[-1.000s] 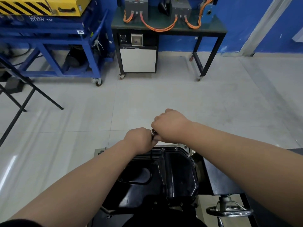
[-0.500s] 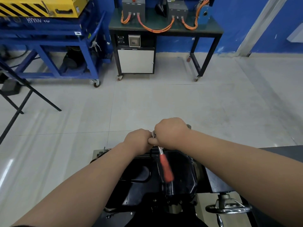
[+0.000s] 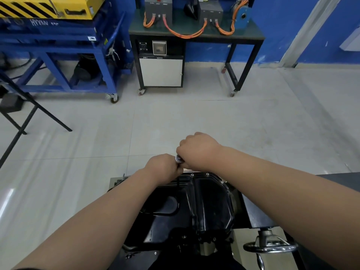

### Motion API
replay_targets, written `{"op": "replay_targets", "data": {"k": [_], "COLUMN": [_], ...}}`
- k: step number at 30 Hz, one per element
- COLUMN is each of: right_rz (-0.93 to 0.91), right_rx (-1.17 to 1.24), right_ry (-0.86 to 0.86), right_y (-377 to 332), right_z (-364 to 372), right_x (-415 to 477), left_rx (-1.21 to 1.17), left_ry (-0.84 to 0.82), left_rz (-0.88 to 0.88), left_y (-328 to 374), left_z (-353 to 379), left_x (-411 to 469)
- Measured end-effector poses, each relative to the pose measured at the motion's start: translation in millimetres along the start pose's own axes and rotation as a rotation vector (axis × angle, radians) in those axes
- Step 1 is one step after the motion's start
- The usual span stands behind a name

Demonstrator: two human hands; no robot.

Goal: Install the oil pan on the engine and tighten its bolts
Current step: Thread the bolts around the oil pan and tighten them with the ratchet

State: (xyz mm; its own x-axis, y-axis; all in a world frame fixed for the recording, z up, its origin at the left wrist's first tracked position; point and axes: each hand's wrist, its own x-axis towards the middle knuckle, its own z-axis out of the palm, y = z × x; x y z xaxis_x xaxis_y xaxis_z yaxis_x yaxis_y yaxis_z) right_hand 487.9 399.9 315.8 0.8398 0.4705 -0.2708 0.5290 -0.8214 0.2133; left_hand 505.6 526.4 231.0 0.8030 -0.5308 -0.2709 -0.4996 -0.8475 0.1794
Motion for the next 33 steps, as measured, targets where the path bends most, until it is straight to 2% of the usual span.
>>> {"op": "replay_targets", "data": {"k": [2, 4, 8, 10, 15, 17, 19, 23, 24, 28, 31, 33], "right_rz": [-0.109, -0.094, 0.143, 0.182, -0.087, -0.114, -0.053, 0.194, 0.175, -0.107, -0.111, -0.038], "right_rx": [-0.084, -0.106, 0.098, 0.165, -0.041, -0.075, -0.063, 0.094, 0.092, -0.009, -0.040, -0.038], "right_ry": [0.024, 0.034, -0.079, -0.100, 0.016, 0.047, 0.008, -0.124, -0.116, 0.005, 0.034, 0.021], "right_y": [7.5, 7.4, 2.1, 4.5, 14.0, 15.3, 12.2, 5.4, 5.3, 14.4, 15.1, 5.8], "right_z": [-4.3, -4.8, -0.5, -1.3, -3.9, -3.7, -5.1, -4.4, -4.5, -2.9, -3.3, -2.1], "right_x": [1.1, 2.2, 4.4, 4.7, 8.7, 9.0, 8.4, 10.1, 10.6, 8.0, 7.9, 10.4], "left_rx": [0.089, 0.089, 0.037, -0.011, 0.137, 0.157, 0.102, 0.025, 0.045, 0.152, 0.133, 0.092], "left_ry": [0.036, 0.050, -0.024, -0.059, 0.003, 0.027, 0.016, -0.086, -0.080, 0.006, 0.037, -0.001], "left_rz": [0.058, 0.036, -0.064, -0.066, 0.114, 0.124, 0.068, -0.006, 0.013, 0.107, 0.051, 0.000], "left_y": [1.3, 1.1, 0.5, -1.2, -6.7, -7.1, -7.2, -4.5, -3.8, -5.2, -5.9, -5.6], "left_z": [1.3, 0.2, -2.1, -3.1, -2.3, -1.6, -2.0, -2.8, -2.5, 3.0, 2.8, -0.7], "left_x": [1.6, 3.5, 9.3, 10.3, 12.5, 13.2, 13.4, 15.6, 15.8, 11.7, 10.9, 11.4]}}
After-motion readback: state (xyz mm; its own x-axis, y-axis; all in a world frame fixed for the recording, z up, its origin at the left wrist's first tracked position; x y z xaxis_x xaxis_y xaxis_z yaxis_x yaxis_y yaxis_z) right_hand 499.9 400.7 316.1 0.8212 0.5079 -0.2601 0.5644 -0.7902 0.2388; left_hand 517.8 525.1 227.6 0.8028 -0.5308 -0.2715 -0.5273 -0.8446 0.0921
